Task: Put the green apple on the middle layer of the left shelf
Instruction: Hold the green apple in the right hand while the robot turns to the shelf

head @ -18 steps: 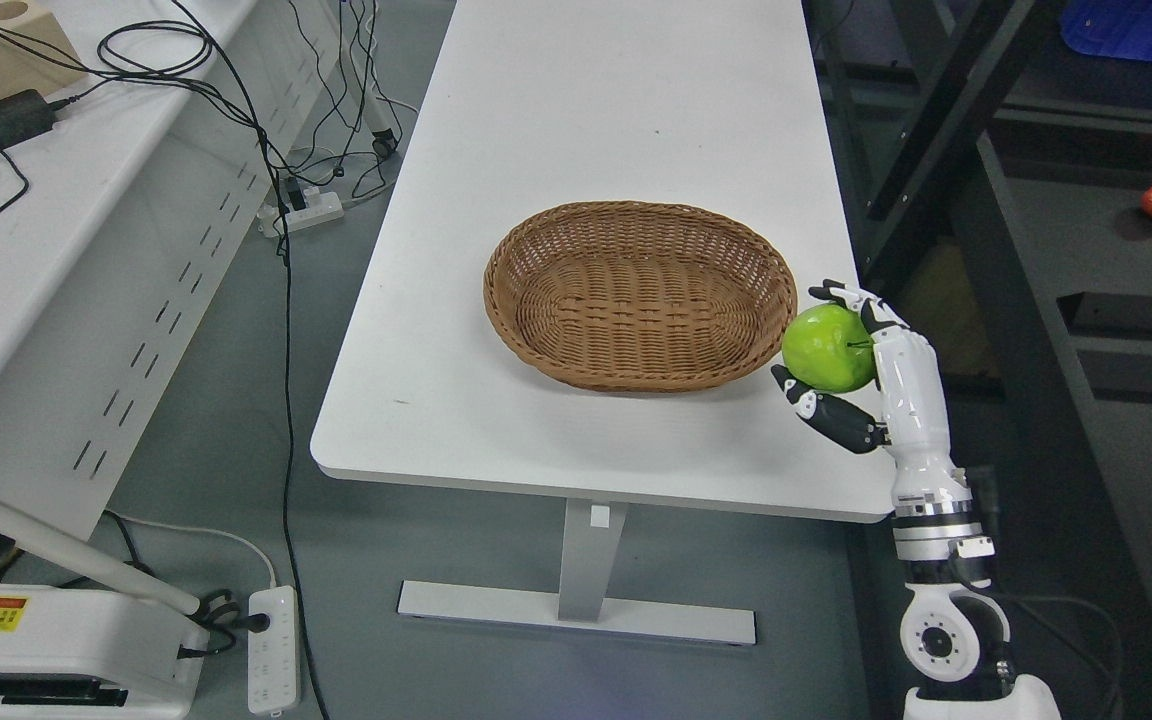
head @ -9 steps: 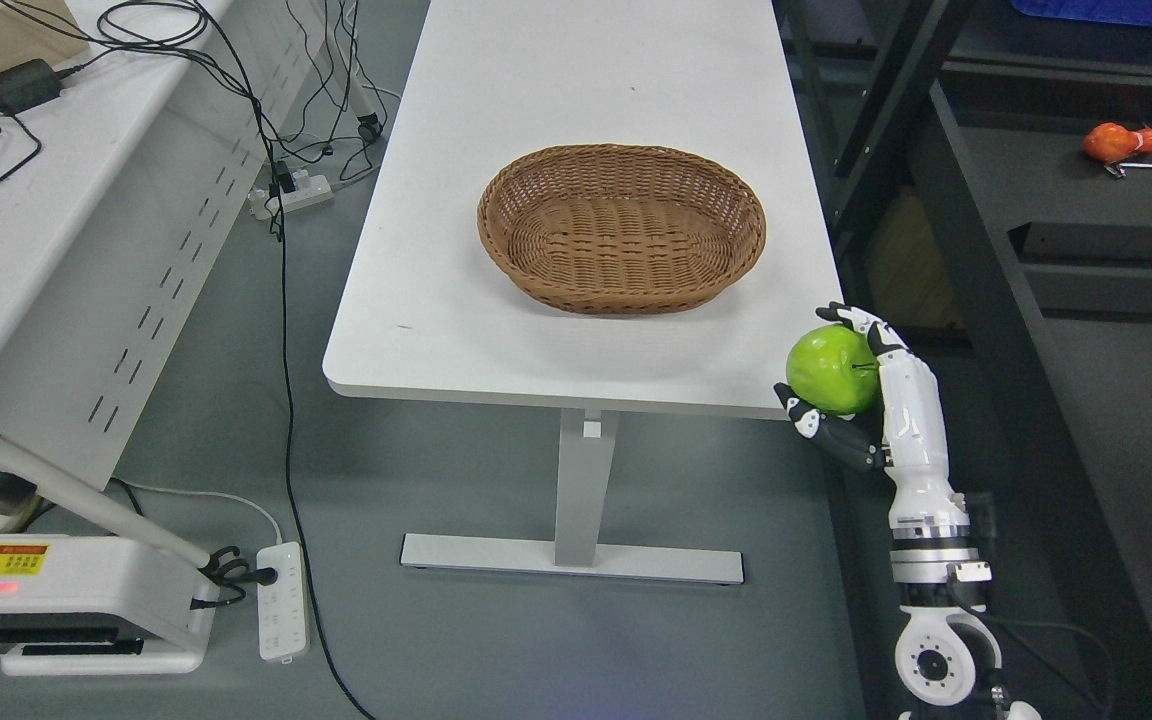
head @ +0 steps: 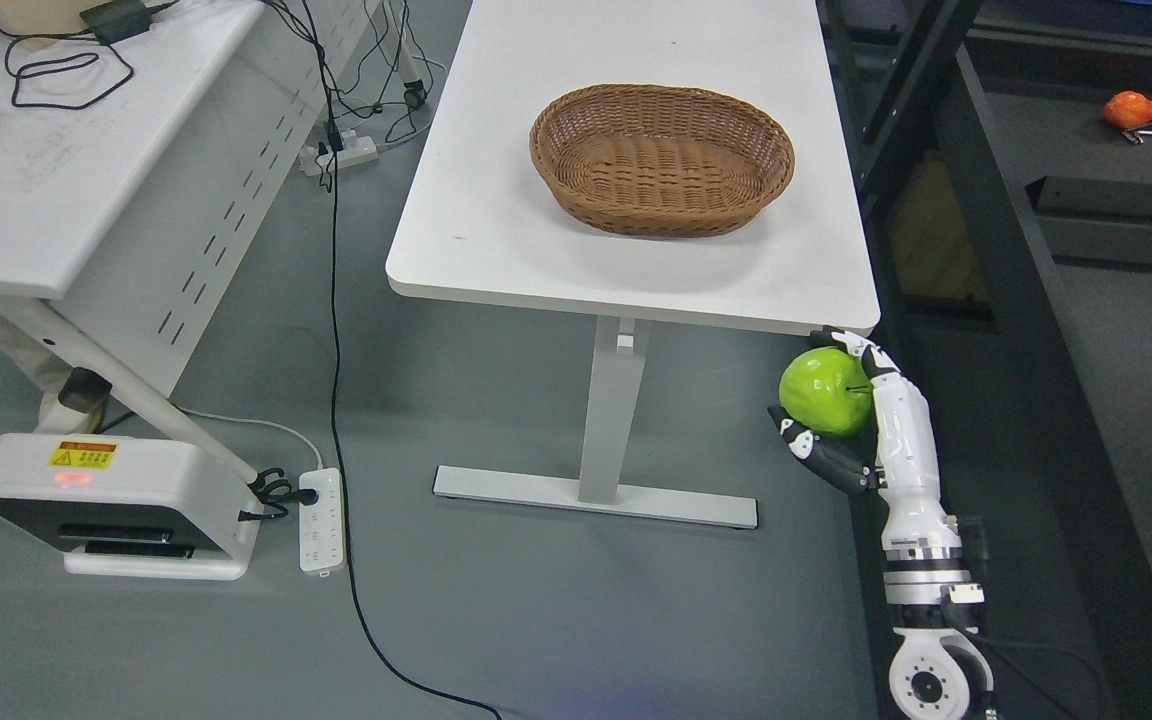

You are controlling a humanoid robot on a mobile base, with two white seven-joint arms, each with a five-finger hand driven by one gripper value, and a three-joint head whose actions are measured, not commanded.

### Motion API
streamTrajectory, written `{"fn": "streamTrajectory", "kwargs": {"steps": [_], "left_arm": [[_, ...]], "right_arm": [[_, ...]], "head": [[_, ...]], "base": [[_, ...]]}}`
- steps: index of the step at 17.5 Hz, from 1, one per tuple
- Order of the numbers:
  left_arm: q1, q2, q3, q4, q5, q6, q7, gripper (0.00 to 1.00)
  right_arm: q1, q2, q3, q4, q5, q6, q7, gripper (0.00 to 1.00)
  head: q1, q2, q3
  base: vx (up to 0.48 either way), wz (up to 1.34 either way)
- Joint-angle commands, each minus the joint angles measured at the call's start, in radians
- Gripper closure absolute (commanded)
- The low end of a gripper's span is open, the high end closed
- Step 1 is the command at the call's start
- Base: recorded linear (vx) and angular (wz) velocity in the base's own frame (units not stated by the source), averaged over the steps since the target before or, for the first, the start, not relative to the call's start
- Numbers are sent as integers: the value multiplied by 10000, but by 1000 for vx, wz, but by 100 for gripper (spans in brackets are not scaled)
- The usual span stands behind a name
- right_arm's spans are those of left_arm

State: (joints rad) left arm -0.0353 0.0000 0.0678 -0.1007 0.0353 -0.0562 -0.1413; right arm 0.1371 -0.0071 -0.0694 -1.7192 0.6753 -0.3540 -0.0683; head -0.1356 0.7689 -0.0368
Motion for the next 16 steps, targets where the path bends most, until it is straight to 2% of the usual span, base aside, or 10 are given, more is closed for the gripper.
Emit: {"fn": "streamTrajectory", "kwargs": {"steps": [1,16], "left_arm": [[0,175,12,-6,0,-5,2,0],[0,175,12,-6,0,-5,2,0]], "right_arm": [[86,-104,34,-34,-34,-34,24,100],[-21,-104,126,-34,-111,-19,24,100]], "head": [[0,0,0],[0,0,0]], "base": [[-273,106],[-259,38]]}}
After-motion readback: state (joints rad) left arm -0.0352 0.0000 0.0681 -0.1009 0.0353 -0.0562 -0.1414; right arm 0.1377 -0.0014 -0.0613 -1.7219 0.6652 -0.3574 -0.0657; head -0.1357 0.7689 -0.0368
